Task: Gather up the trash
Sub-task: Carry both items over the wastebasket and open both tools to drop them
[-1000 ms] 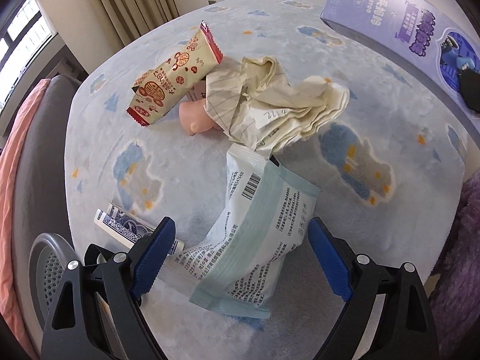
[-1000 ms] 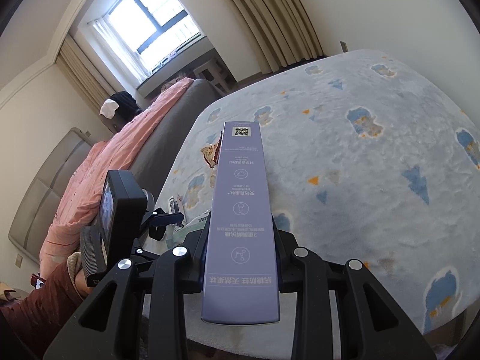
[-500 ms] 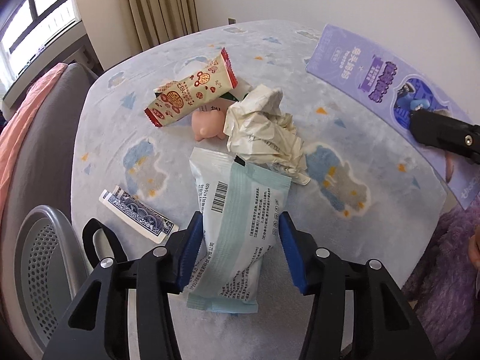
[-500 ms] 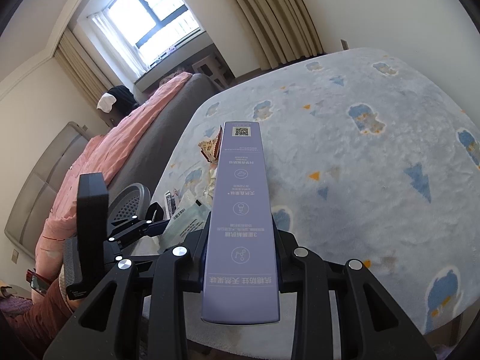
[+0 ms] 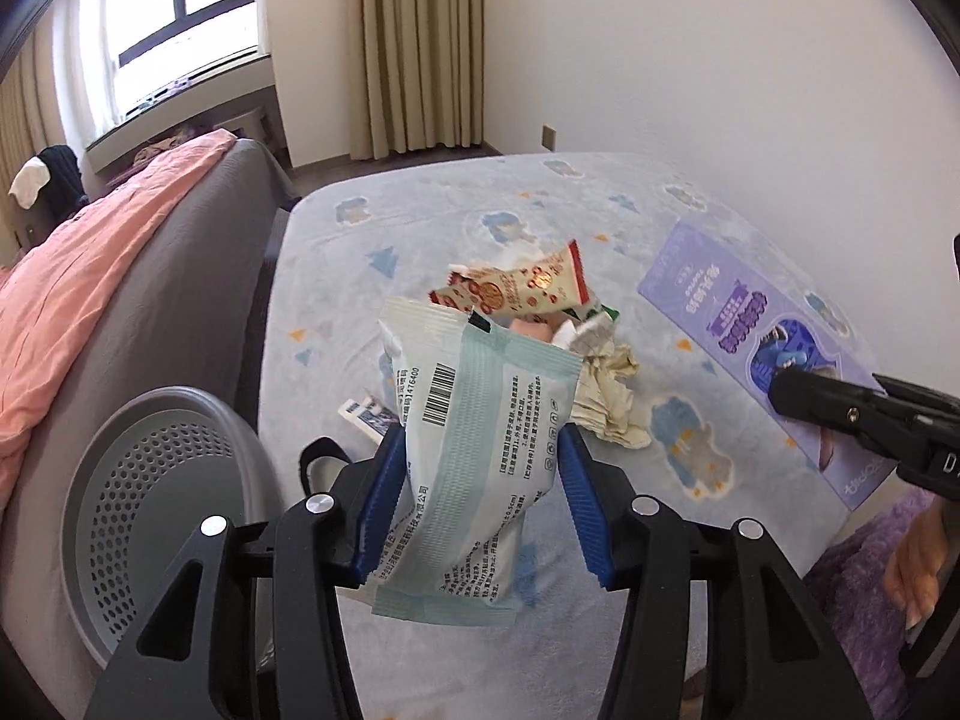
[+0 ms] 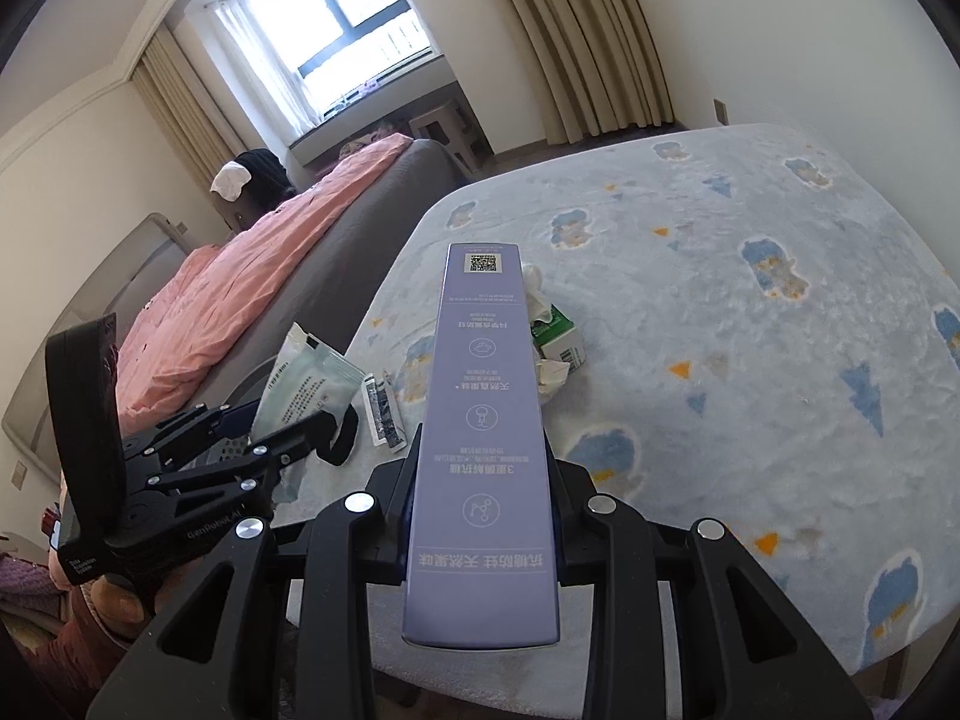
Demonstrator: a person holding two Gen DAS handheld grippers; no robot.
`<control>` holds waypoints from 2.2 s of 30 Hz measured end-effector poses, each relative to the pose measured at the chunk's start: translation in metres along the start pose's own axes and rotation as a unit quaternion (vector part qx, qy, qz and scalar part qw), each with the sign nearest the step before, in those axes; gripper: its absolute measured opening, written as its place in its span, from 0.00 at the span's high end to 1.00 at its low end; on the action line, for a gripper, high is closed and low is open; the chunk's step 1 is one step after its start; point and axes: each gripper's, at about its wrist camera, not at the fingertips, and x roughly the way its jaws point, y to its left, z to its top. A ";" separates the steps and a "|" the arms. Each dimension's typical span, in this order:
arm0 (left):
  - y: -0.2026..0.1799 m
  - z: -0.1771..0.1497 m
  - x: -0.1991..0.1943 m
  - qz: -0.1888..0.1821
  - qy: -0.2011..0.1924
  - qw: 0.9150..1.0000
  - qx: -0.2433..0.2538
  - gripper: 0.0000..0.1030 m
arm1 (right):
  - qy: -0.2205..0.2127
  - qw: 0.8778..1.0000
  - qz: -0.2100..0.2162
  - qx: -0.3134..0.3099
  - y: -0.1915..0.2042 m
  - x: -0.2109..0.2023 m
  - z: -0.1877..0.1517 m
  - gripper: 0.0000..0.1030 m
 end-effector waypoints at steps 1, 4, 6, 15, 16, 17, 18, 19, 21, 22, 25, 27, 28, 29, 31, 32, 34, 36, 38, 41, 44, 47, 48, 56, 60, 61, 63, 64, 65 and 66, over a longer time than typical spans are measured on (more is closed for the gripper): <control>0.007 0.001 -0.005 0.006 -0.007 1.000 -0.009 0.52 | 0.000 1.000 0.001 -0.004 0.005 0.001 0.001 0.70; 0.030 0.001 -0.018 0.025 -0.022 0.999 -0.038 0.52 | 0.000 1.000 0.010 -0.015 0.022 0.008 0.006 0.70; 0.045 -0.001 -0.023 0.040 -0.028 0.997 -0.058 0.52 | 0.001 1.000 0.016 -0.026 0.036 0.013 0.008 0.70; 0.120 -0.024 -0.040 0.120 -0.033 0.982 -0.145 0.52 | 0.024 0.994 0.060 -0.092 0.112 0.055 0.014 0.70; 0.127 -0.028 -0.042 0.128 -0.032 0.979 -0.153 0.52 | 0.027 0.993 0.065 -0.098 0.120 0.060 0.015 0.70; 0.134 -0.031 -0.043 0.134 -0.032 0.978 -0.159 0.52 | 0.031 0.991 0.071 -0.105 0.128 0.066 0.015 0.70; 0.140 -0.034 -0.044 0.142 -0.031 0.975 -0.165 0.52 | 0.034 0.990 0.076 -0.111 0.136 0.071 0.016 0.70; 0.145 -0.037 -0.045 0.148 -0.030 0.974 -0.170 0.52 | 0.038 0.989 0.082 -0.118 0.145 0.078 0.016 0.70; 0.155 -0.044 -0.048 0.162 -0.029 0.970 -0.180 0.52 | 0.046 0.986 0.092 -0.129 0.160 0.089 0.016 0.70; 0.160 -0.048 -0.049 0.168 -0.027 0.968 -0.185 0.52 | 0.050 0.985 0.096 -0.135 0.167 0.096 0.016 0.70; 0.175 -0.056 -0.048 0.182 -0.017 0.963 -0.200 0.52 | 0.063 0.981 0.108 -0.150 0.186 0.113 0.013 0.70; 0.185 -0.061 -0.047 0.190 -0.011 0.959 -0.210 0.52 | 0.073 0.978 0.112 -0.158 0.199 0.125 0.010 0.70; 0.190 -0.063 -0.047 0.195 -0.008 0.957 -0.215 0.52 | 0.077 0.977 0.115 -0.161 0.203 0.130 0.009 0.70; 0.194 -0.065 -0.046 0.198 -0.005 0.955 -0.220 0.52 | 0.081 0.976 0.116 -0.164 0.207 0.136 0.008 0.70; 0.203 -0.069 -0.045 0.202 0.000 0.952 -0.231 0.52 | 0.088 0.975 0.119 -0.168 0.215 0.145 0.007 0.70; 0.208 -0.070 -0.043 0.205 0.003 0.950 -0.236 0.52 | 0.092 0.974 0.120 -0.170 0.219 0.150 0.007 0.70; 0.214 -0.072 -0.042 0.210 0.008 0.946 -0.246 0.52 | 0.099 0.972 0.120 -0.176 0.224 0.159 0.007 0.70; 0.219 -0.074 -0.041 0.211 0.012 0.944 -0.254 0.52 | 0.103 0.971 0.120 -0.181 0.230 0.168 0.006 0.70; 0.223 -0.076 -0.041 0.211 0.015 0.942 -0.260 0.52 | 0.109 0.969 0.121 -0.185 0.235 0.175 0.006 0.70; 0.227 -0.077 -0.041 0.212 0.017 0.940 -0.267 0.52 | 0.116 0.967 0.120 -0.193 0.240 0.183 0.004 0.70; 0.230 -0.079 -0.042 0.214 0.018 0.938 -0.273 0.52 | 0.122 0.965 0.117 -0.198 0.243 0.189 0.002 0.70; 0.234 -0.081 -0.041 0.216 0.020 0.936 -0.276 0.51 | 0.126 0.964 0.114 -0.203 0.245 0.193 0.001 0.70; 0.235 -0.081 -0.041 0.216 0.021 0.936 -0.277 0.51 | 0.126 0.964 0.113 -0.204 0.245 0.194 0.002 0.70; 0.238 -0.085 -0.044 0.225 0.020 0.932 -0.283 0.38 | 0.118 0.966 0.111 -0.201 0.245 0.193 0.005 0.61; 0.240 -0.086 -0.045 0.230 0.022 0.930 -0.287 0.35 | 0.115 0.967 0.110 -0.199 0.244 0.192 0.008 0.59; 0.241 -0.087 -0.045 0.230 0.022 0.930 -0.287 0.35 | 0.114 0.967 0.109 -0.200 0.245 0.192 0.007 0.59; 0.241 -0.087 -0.045 0.232 0.022 0.929 -0.287 0.34 | 0.115 0.967 0.107 -0.201 0.245 0.193 0.007 0.59; 0.241 -0.087 -0.045 0.233 0.022 0.929 -0.287 0.33 | 0.115 0.967 0.107 -0.201 0.246 0.193 0.006 0.59; 0.241 -0.087 -0.046 0.233 0.021 0.929 -0.287 0.32 | 0.115 0.967 0.106 -0.202 0.246 0.193 0.005 0.59; 0.241 -0.087 -0.046 0.234 0.020 0.929 -0.288 0.32 | 0.115 0.967 0.105 -0.202 0.246 0.193 0.005 0.59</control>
